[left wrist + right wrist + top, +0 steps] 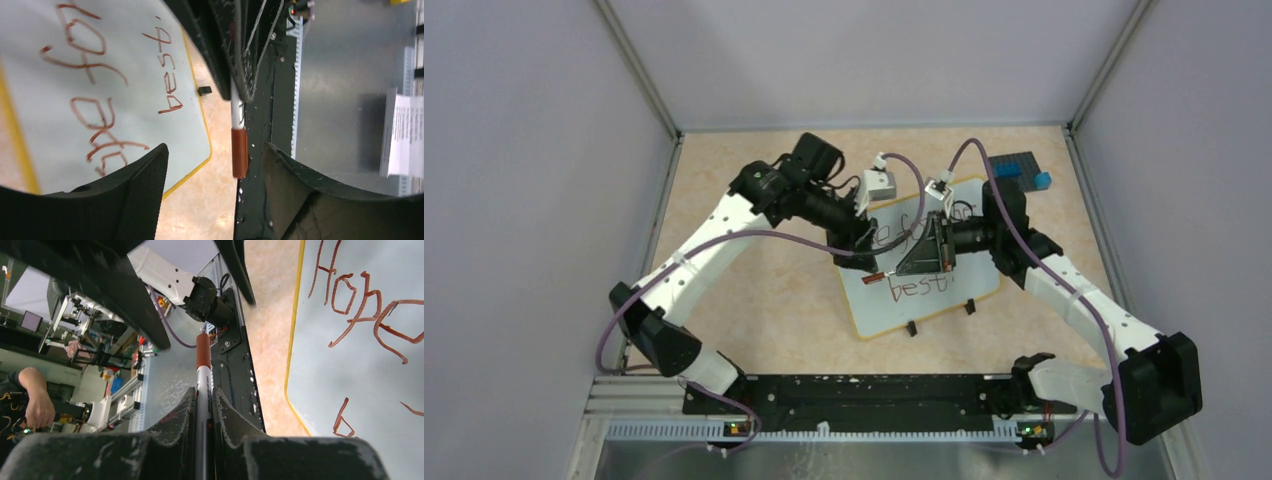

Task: Write a sentence on the whiteboard
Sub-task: Insert the whiteboard marker without the cap into the pen cap.

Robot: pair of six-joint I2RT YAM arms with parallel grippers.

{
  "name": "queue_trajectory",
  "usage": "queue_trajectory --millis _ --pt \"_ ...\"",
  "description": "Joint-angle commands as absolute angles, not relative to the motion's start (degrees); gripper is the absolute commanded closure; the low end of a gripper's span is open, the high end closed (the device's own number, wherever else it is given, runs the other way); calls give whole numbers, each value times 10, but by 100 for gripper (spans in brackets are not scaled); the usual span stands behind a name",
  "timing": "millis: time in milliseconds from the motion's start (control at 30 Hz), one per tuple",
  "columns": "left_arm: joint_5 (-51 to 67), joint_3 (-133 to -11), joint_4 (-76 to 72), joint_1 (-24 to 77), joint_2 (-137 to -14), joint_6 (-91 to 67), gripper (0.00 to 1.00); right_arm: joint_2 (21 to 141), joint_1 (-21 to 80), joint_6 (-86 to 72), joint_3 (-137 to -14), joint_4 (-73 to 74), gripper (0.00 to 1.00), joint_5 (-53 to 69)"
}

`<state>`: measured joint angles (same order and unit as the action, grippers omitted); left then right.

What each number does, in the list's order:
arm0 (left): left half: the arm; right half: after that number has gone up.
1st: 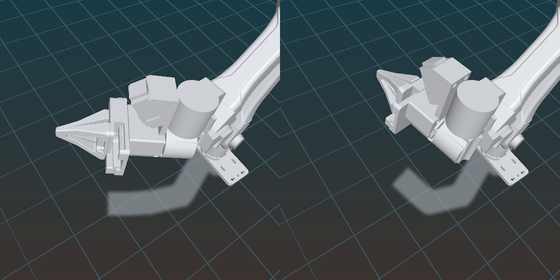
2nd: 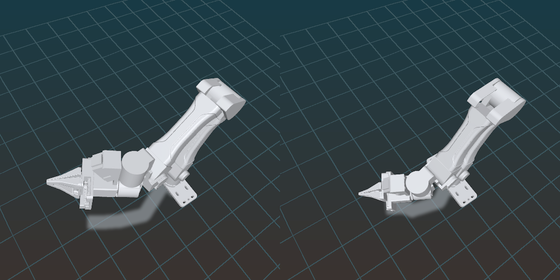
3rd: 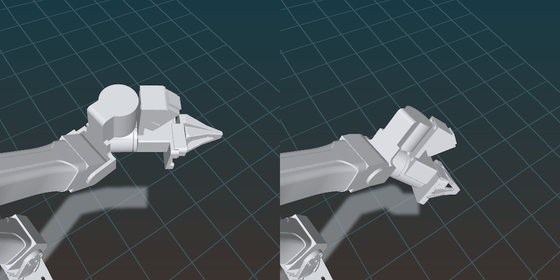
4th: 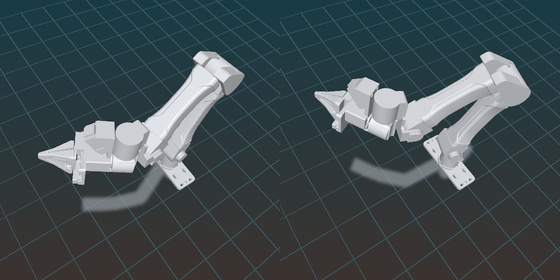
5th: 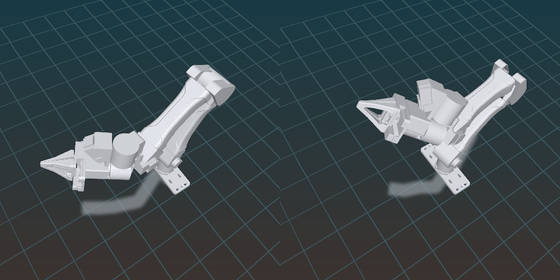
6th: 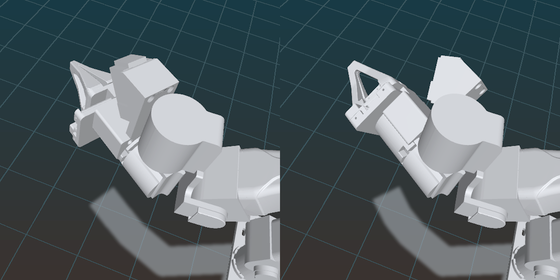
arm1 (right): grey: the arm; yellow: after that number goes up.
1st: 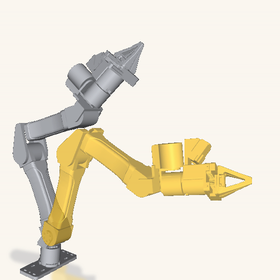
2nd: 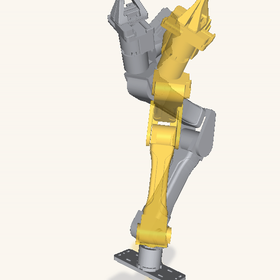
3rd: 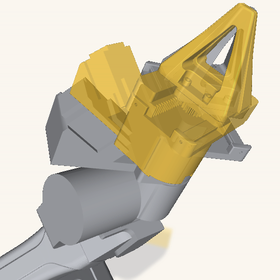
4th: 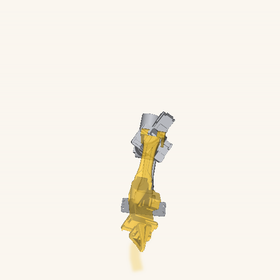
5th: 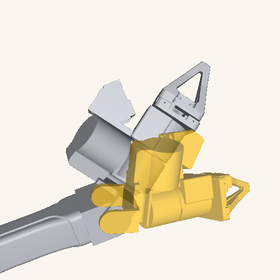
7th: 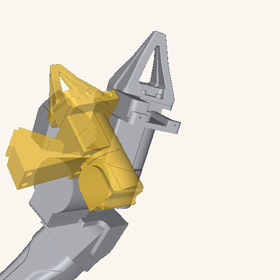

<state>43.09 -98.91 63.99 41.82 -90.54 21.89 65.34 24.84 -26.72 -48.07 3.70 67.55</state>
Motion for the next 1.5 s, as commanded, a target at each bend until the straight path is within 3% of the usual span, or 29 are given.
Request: queue_trajectory --millis 0,200,767,900,1233,1467 --pt "503 -938 531 357 -806 192 24 643 240 -277 -492 5 100 688" --pt "507 -860 560 346 -775 220 21 642 239 -274 -505 5 100 686" --pt "521 -820 537 399 -818 191 40 649 245 -270 -516 9 100 690" --pt "537 -821 537 403 -826 192 52 649 246 -270 -516 8 100 690" --pt "568 -844 498 410 -853 145 97 656 253 -267 -514 11 100 689" --pt "571 -862 465 415 -865 125 100 664 260 -267 -512 11 100 686"
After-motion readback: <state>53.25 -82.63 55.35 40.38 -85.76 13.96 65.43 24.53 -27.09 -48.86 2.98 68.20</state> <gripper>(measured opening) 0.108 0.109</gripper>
